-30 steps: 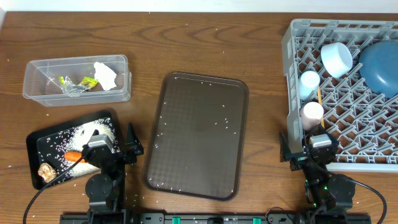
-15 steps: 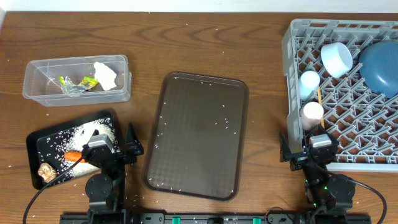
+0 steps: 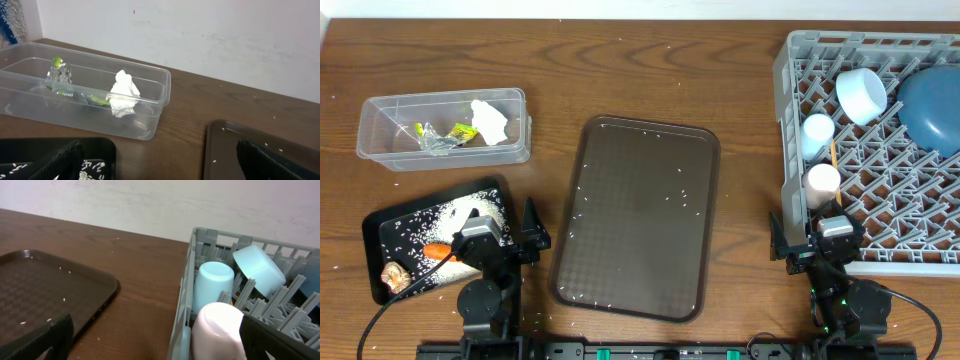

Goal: Sort waste into correct bins and load items into the dishwasher rack

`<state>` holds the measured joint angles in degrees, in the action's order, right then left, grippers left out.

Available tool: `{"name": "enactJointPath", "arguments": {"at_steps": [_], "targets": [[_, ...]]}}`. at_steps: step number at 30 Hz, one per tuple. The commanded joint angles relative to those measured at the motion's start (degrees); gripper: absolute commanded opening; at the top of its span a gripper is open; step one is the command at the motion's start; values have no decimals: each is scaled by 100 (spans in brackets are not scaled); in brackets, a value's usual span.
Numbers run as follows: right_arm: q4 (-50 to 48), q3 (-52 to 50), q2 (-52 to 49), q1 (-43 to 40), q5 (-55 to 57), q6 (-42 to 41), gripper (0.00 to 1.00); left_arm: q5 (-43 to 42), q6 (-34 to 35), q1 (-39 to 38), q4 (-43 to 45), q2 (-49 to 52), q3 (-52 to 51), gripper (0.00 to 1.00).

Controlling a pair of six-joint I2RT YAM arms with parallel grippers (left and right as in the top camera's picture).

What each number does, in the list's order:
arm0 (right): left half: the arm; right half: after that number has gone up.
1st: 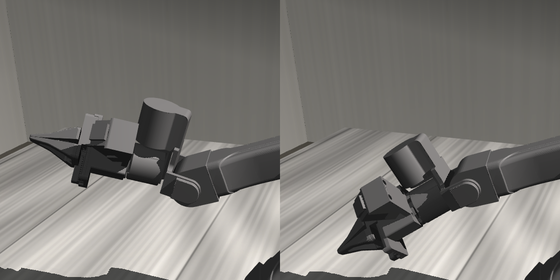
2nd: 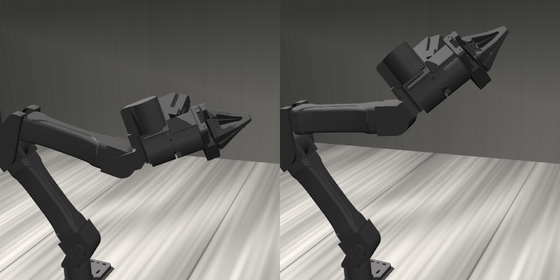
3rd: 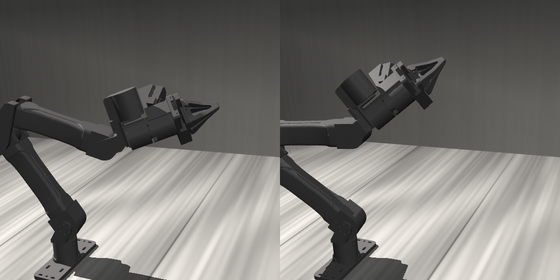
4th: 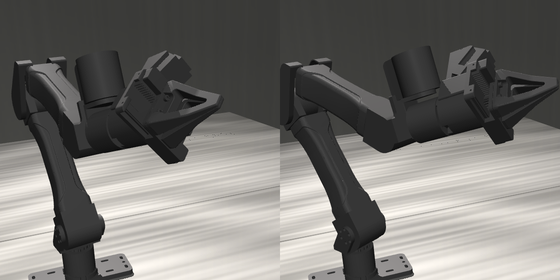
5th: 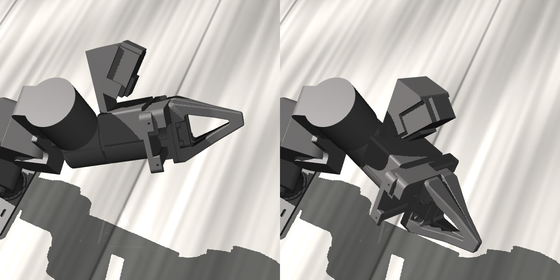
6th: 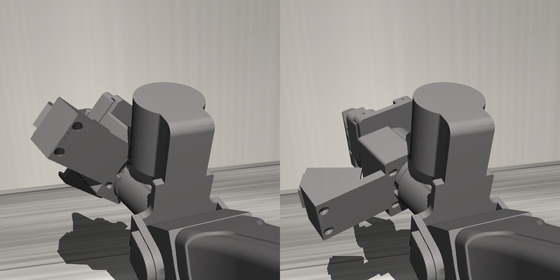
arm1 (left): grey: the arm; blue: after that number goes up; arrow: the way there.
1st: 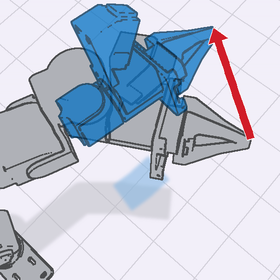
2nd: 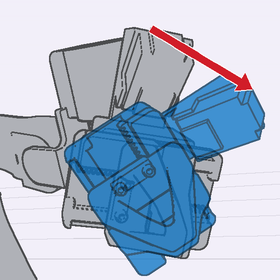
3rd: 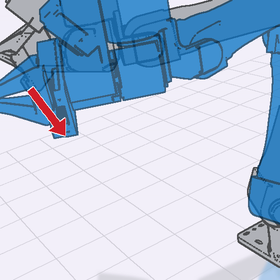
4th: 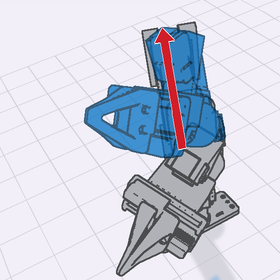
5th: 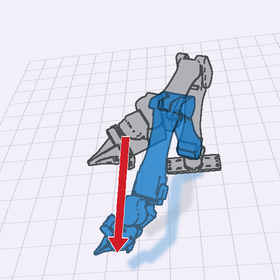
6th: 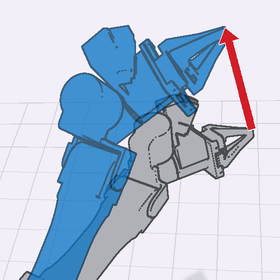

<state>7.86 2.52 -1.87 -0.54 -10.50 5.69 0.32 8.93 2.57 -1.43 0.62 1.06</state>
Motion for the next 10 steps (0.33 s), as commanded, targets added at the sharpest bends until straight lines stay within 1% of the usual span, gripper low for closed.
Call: {"name": "enactJointPath", "arguments": {"at_steps": [1, 10], "targets": [[0, -24, 0, -20, -4, 61, 99, 52, -98, 26, -267, -28, -83, 98], [2, -24, 0, -20, -4, 61, 99, 52, -98, 26, -267, -28, -83, 98]]}}
